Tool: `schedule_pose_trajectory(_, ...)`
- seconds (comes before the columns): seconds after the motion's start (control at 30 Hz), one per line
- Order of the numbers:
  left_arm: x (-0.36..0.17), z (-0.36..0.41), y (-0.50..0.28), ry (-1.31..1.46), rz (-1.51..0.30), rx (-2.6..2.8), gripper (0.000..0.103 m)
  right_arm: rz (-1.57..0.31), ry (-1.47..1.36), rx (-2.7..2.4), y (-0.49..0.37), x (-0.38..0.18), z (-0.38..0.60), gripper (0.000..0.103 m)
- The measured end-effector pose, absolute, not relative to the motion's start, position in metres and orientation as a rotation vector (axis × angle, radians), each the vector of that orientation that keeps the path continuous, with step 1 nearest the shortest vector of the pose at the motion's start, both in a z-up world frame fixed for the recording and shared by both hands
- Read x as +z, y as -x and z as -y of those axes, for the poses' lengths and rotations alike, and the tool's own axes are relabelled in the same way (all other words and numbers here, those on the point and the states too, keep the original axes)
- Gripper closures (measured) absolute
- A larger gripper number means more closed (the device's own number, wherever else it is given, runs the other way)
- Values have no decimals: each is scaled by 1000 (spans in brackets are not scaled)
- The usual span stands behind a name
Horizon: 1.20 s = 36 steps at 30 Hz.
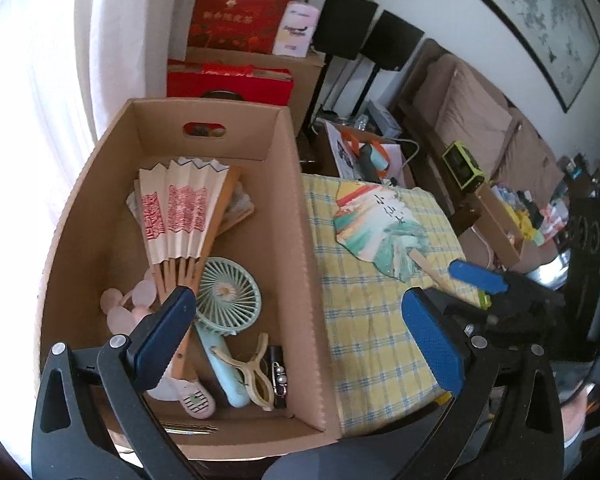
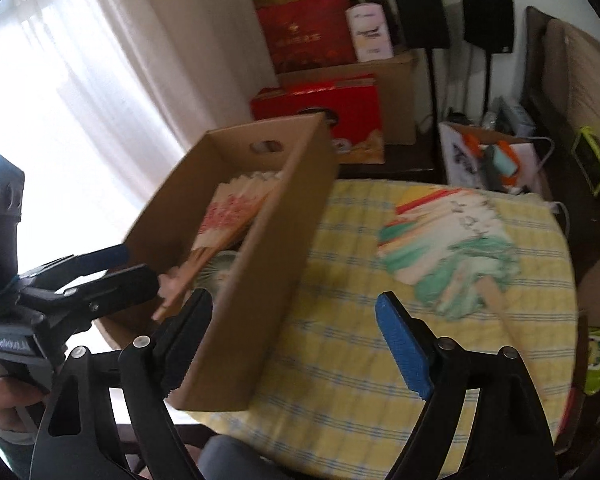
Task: Organize objects
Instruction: 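Withdraw the right tool from the box toward the painted round fan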
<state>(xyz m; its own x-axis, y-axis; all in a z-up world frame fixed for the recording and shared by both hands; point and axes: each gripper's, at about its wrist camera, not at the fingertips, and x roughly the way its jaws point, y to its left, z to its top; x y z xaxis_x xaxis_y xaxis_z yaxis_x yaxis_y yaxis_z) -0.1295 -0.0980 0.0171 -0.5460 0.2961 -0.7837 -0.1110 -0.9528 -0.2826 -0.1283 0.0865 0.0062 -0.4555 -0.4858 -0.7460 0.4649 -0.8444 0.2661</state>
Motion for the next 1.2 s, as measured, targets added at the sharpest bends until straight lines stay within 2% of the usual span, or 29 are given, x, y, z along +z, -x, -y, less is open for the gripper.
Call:
schedule_pose_trajectory(0.33, 19, 58, 123, 1319, 205, 2580, 0, -58, -1174, -2360, 124, 9, -116, 14)
schedule_pose_trajectory(0.5, 19, 38, 121, 1308, 161, 2575, 0, -47, -1192, -2380, 126, 6, -134, 9)
schedule_pose_trajectory(0.9, 4, -11, 127, 1321, 101, 2512, 0, 5, -1242, -2440, 136, -4, -187, 8)
schedule_pose_trajectory(1.2, -22, -41, 144, 1349, 181, 2419, 0, 48, -1304, -2490, 153, -26, -230, 8)
